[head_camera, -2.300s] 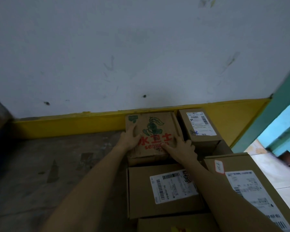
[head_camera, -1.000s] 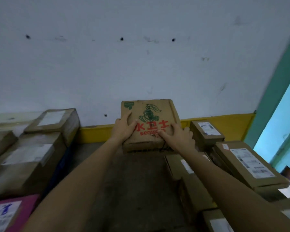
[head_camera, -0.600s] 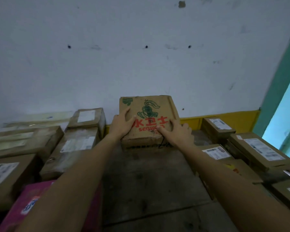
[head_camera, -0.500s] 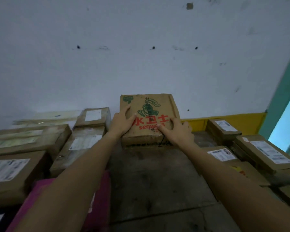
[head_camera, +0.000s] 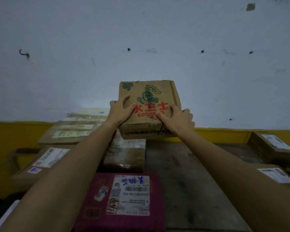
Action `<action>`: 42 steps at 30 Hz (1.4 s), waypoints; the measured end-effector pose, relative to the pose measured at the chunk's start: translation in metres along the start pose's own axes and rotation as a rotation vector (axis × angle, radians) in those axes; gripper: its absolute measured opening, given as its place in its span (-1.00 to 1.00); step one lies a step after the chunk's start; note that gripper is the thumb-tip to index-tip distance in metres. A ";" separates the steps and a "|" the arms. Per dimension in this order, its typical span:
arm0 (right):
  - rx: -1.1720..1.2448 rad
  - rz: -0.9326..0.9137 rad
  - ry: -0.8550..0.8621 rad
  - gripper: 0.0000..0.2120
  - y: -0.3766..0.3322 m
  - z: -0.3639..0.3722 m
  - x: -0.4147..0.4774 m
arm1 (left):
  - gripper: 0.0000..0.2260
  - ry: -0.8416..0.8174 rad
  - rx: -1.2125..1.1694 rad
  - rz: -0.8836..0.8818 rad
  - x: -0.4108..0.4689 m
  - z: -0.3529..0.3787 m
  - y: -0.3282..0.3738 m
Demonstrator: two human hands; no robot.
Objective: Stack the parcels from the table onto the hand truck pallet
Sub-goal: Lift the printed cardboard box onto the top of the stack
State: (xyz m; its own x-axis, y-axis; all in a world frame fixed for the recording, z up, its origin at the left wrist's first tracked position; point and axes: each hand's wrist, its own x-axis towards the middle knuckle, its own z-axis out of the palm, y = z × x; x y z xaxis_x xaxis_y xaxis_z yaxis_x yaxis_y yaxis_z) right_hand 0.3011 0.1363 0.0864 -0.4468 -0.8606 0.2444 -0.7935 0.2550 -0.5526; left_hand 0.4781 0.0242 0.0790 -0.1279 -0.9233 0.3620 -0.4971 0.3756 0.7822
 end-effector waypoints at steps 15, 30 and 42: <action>0.123 -0.018 -0.007 -0.30 -0.194 0.143 0.038 | -0.48 0.005 0.024 0.095 0.116 -0.167 -0.136; 0.068 0.031 -0.171 -0.29 -0.228 0.207 0.068 | -0.48 -0.034 0.080 -0.014 0.163 -0.175 -0.214; 0.068 -0.009 -0.170 -0.32 -0.227 0.204 0.072 | -0.45 -0.137 0.092 -0.095 0.166 -0.182 -0.208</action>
State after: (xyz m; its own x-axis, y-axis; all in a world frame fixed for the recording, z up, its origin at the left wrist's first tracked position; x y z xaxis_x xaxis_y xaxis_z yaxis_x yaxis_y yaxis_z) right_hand 0.5336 -0.0736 0.0666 -0.3591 -0.9262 0.1148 -0.7649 0.2216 -0.6048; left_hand 0.7167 -0.1927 0.0689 -0.1887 -0.9590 0.2113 -0.5879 0.2827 0.7579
